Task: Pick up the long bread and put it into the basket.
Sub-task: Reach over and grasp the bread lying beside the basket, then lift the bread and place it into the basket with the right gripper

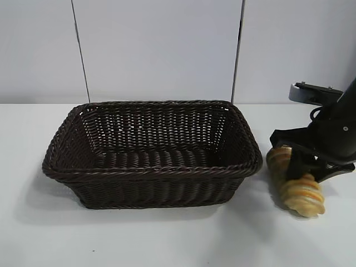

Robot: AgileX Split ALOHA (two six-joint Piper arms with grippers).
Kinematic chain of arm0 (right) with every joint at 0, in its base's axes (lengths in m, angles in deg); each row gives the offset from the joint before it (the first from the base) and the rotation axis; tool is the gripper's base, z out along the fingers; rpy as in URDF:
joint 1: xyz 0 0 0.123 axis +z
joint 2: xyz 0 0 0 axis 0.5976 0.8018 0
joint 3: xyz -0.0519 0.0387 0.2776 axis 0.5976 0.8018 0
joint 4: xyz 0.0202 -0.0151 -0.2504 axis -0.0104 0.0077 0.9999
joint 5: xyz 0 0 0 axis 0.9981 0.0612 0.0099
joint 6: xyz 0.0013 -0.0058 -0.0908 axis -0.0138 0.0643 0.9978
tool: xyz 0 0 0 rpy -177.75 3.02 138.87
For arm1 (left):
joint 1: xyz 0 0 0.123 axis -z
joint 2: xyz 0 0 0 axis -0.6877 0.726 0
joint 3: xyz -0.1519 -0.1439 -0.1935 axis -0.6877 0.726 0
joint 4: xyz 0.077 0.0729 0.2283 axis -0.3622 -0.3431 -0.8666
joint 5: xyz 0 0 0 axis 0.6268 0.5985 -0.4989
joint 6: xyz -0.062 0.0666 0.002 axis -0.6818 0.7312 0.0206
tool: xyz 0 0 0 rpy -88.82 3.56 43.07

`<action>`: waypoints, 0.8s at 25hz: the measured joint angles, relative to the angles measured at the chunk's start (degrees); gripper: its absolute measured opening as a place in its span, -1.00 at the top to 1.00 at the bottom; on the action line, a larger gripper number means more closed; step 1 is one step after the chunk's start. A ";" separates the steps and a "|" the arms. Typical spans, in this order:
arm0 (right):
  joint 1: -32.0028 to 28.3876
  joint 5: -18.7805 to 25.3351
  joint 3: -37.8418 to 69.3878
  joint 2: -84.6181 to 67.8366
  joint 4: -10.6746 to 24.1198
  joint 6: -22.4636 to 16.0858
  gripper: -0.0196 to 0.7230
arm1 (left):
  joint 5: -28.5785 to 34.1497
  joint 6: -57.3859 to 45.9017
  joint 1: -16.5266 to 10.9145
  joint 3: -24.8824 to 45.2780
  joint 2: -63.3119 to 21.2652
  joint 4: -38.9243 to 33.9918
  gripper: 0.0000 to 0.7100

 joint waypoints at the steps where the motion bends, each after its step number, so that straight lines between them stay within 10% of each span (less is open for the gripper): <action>1: 0.01 1.83 -1.28 -1.08 0.40 -0.37 0.75 | 0.00 0.00 0.00 0.00 0.00 0.00 -0.96; 11: 0.01 22.50 -21.17 -7.55 7.00 -4.18 0.78 | 0.00 -0.05 0.00 0.00 0.00 0.00 -0.96; 20: 9.10 23.37 -23.12 -7.55 5.87 -4.30 0.78 | 0.00 -0.05 0.00 0.00 0.00 0.02 -0.96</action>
